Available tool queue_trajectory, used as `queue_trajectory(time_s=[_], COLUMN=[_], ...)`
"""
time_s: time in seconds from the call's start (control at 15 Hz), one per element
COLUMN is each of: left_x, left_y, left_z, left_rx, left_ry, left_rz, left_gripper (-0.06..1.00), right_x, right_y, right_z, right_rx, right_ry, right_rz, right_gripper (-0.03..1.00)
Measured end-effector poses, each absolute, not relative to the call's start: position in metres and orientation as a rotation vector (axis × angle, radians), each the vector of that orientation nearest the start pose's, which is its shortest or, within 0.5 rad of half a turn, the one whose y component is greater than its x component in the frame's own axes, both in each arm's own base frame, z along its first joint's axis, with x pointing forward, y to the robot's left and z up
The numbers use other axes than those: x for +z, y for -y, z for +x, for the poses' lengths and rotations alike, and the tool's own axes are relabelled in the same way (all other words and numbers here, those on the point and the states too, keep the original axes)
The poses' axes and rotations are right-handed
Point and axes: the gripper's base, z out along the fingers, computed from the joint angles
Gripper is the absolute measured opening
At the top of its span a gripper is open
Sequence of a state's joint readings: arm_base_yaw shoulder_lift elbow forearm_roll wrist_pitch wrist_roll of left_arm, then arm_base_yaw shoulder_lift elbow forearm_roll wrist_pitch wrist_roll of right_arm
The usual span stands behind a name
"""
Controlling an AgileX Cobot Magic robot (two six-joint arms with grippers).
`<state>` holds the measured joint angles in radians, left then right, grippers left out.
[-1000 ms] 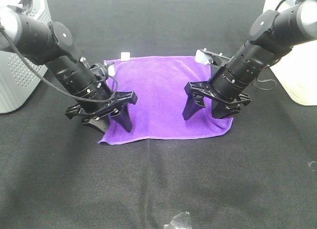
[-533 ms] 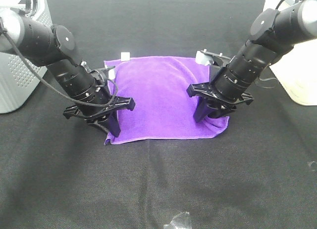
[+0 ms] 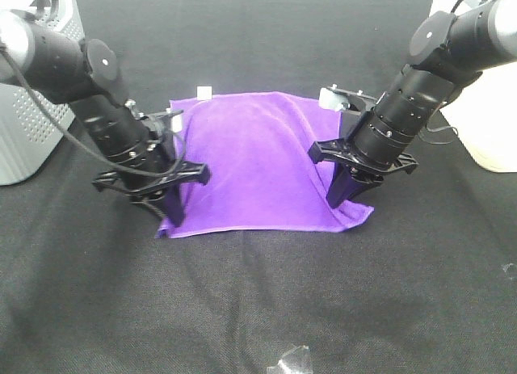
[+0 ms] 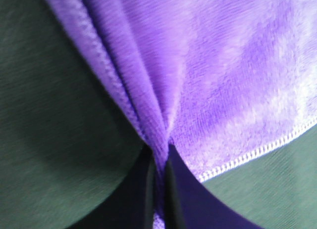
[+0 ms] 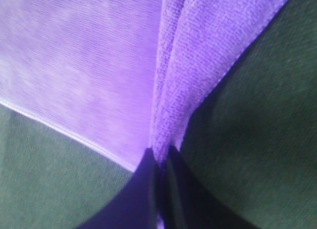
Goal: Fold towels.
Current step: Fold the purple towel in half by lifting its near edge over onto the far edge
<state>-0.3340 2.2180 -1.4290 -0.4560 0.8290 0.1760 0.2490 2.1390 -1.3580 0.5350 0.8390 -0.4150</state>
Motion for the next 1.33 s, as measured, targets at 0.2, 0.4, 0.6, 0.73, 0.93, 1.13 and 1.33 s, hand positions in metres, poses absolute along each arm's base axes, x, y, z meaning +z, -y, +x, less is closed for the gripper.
queue_trajectory(time_s=[0.2,0.4,0.6,0.73,0.93,1.13,1.33], left_x=[0.112,0.136,0.152,0.164,0.165,0.166,0.169], left_y=[0.156,0.153,0.152,0.152,0.153,0.156,0.163], left_z=[0.381,0.378,0.377,0.38,0.386,0.401,0.429], left_rx=[-0.449,-0.408,-0.409,-0.405,-0.395,-0.387,-0.388], left_ry=[-3.05,-3.018,-2.982,-2.915,-2.847,-2.763,-2.692], left_rz=[0.412,0.472,0.481,0.467,0.441,0.416,0.411], left_gripper=[0.0,0.0,0.0,0.0,0.0,0.0,0.0], right_x=[0.115,0.121,0.15,0.175,0.183,0.197,0.197], right_y=[-0.136,-0.14,-0.141,-0.136,-0.13,-0.126,-0.125], right_z=[0.371,0.362,0.36,0.362,0.376,0.411,0.442], right_rx=[0.716,0.849,0.862,0.743,0.626,0.587,0.557], right_ry=[-3.046,-3.111,-3.041,-2.938,-2.882,-2.776,-2.725], right_rz=[-0.463,-0.465,-0.482,-0.522,-0.536,-0.486,-0.453], right_gripper=[0.03,0.03,0.03,0.03,0.03,0.03,0.03])
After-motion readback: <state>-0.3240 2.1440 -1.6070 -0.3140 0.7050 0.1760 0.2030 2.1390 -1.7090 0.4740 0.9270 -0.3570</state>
